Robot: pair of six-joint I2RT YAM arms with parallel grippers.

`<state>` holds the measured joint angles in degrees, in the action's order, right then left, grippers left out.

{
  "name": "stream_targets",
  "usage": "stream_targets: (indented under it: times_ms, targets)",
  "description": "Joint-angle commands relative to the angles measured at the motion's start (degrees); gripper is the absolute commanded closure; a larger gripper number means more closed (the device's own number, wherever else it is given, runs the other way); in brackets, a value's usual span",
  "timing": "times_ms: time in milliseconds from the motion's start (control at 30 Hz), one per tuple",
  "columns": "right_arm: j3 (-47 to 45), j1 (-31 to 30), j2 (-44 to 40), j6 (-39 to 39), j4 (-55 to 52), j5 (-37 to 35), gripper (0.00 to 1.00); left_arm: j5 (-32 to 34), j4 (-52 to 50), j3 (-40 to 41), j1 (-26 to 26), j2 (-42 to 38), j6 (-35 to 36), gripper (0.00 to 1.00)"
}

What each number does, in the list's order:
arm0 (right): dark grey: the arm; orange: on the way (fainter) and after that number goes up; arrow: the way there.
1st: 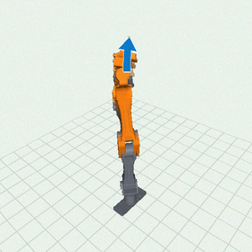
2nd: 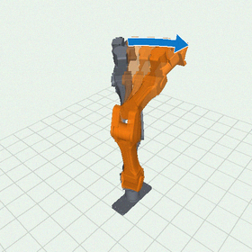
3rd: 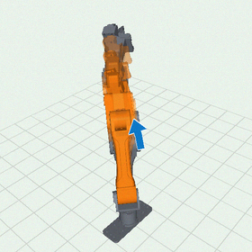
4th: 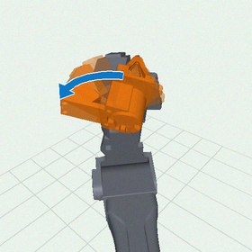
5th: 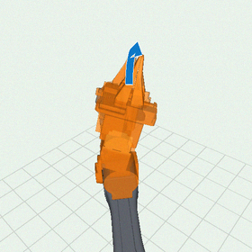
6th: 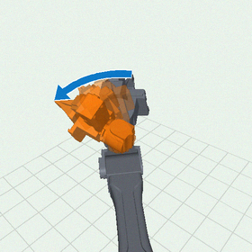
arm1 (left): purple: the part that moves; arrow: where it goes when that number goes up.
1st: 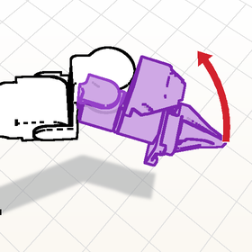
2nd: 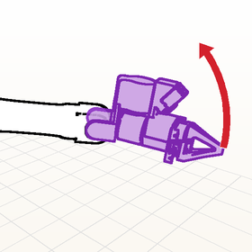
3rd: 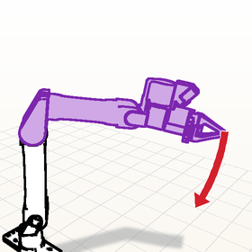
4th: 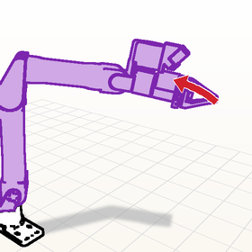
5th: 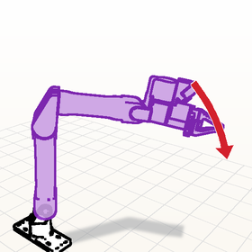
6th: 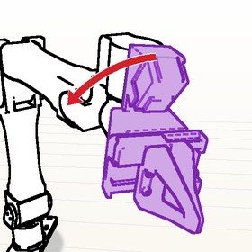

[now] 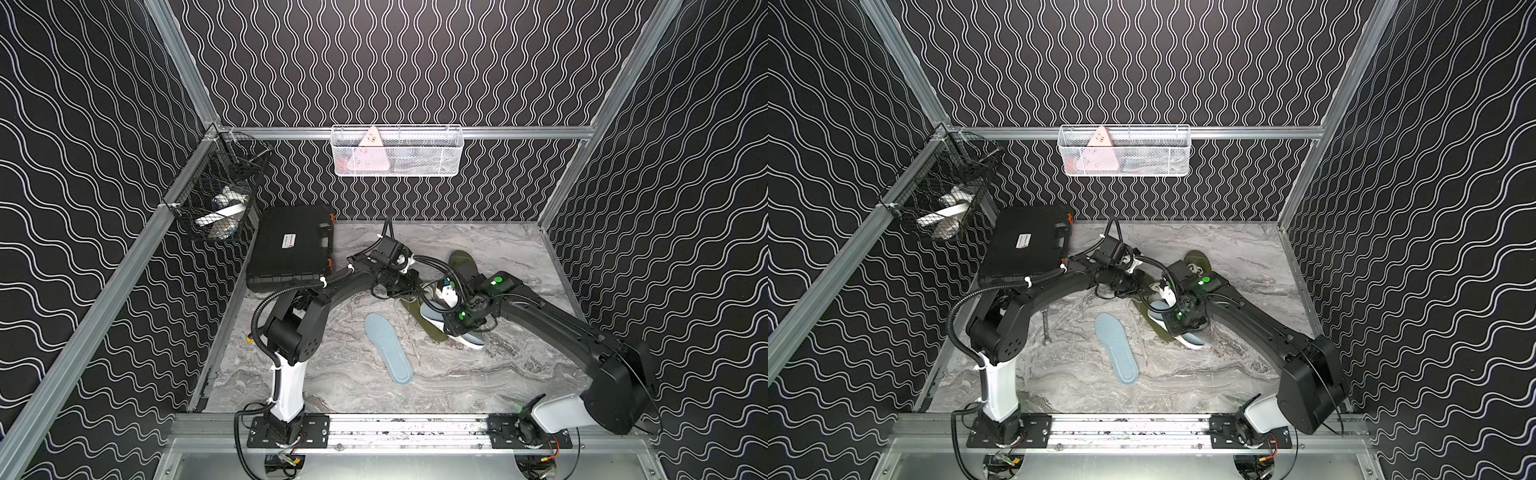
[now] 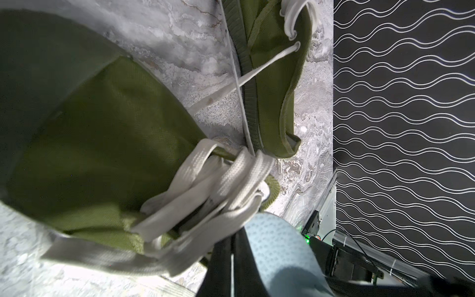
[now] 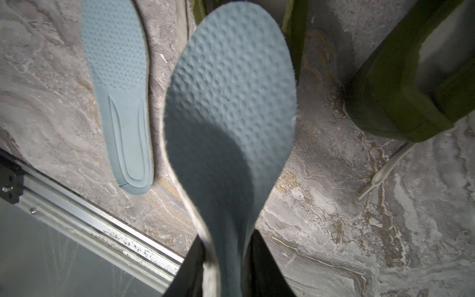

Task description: Insert the insole into the shoe

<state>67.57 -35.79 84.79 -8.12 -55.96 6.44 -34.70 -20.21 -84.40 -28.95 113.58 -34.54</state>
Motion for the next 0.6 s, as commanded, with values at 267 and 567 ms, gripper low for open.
stream_targets:
  times_ms: [267, 567]
  targets:
    - [3.61, 1.34, 3.31, -0.28, -2.5, -6.5, 0.73, -3.67, -0.57, 0.4, 0.05, -1.34, 1.18, 1.0]
    - [4.96, 1.55, 5.06, 3.44, -3.92, -8.7, 0.73, -5.38, -5.18, -2.98, 0.35, 0.4, 7.8, 1.0]
